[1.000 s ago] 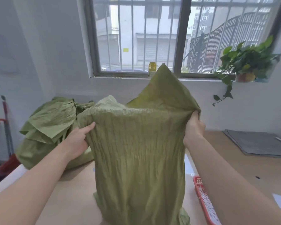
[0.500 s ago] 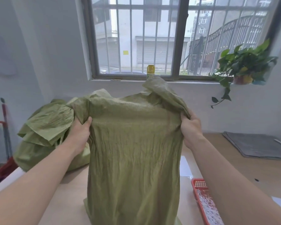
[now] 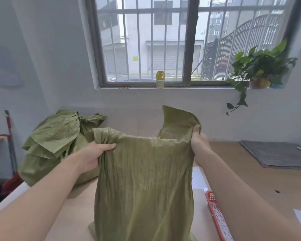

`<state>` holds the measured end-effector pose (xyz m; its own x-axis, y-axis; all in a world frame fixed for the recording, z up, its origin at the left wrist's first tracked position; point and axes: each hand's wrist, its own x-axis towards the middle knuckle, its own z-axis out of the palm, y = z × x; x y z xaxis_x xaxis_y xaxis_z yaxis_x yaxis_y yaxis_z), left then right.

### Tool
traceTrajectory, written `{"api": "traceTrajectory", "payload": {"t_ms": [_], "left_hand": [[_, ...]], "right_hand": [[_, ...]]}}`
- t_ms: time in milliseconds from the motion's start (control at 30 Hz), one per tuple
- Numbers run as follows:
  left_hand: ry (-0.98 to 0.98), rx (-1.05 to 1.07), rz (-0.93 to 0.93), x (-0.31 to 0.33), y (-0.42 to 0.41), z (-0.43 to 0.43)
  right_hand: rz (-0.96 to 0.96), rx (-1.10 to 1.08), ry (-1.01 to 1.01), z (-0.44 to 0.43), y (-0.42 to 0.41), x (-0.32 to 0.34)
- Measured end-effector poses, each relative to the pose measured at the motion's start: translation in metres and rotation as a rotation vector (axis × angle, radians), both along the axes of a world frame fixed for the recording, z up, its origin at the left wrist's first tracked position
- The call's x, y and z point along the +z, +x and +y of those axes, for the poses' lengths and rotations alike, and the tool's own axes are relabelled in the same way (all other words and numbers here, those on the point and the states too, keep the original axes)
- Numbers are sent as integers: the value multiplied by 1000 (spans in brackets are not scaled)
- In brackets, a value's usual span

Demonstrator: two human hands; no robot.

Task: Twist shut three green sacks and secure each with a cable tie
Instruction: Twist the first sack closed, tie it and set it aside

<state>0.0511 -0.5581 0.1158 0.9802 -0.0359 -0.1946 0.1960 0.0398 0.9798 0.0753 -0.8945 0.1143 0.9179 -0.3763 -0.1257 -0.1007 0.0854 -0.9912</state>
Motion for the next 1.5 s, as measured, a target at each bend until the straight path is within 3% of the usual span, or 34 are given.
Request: {"api": "traceTrajectory", "payload": {"t_ms": [167,267,367,500,633,767,933,1067,1333,1500], "left_hand": [[88,72,-125,5,5,-13],[123,92,-174,13,6,-20],[135,95,-187,18,5,-26],[319,172,-198,0,5,-28],[291,172,-190,-20,2,-34],[287,176,-195,-21,-2,-38],[334,154,-197,-21,-8,-38],[309,173,-202,-22,-13,-39],[16,61,-129,-19,-24,-54],[173,-90,-139,-24,-32,-46]], "right_hand": [[-59,266,239,-6,-3,8],[-173,305,144,-13,-5,12],[-271,207,95,-12,-11,19],[-297,122,-109,-11,-22,8],[-310,105,-191,-12,-28,-8],[-267,42,-214,-9,-29,-9],[-39,46,-200,-4,-29,-11],[-52,58,-88,-2,-28,-12],[-47,211,62,-2,-26,-20],[-94,378,19,-8,-26,-22]]}}
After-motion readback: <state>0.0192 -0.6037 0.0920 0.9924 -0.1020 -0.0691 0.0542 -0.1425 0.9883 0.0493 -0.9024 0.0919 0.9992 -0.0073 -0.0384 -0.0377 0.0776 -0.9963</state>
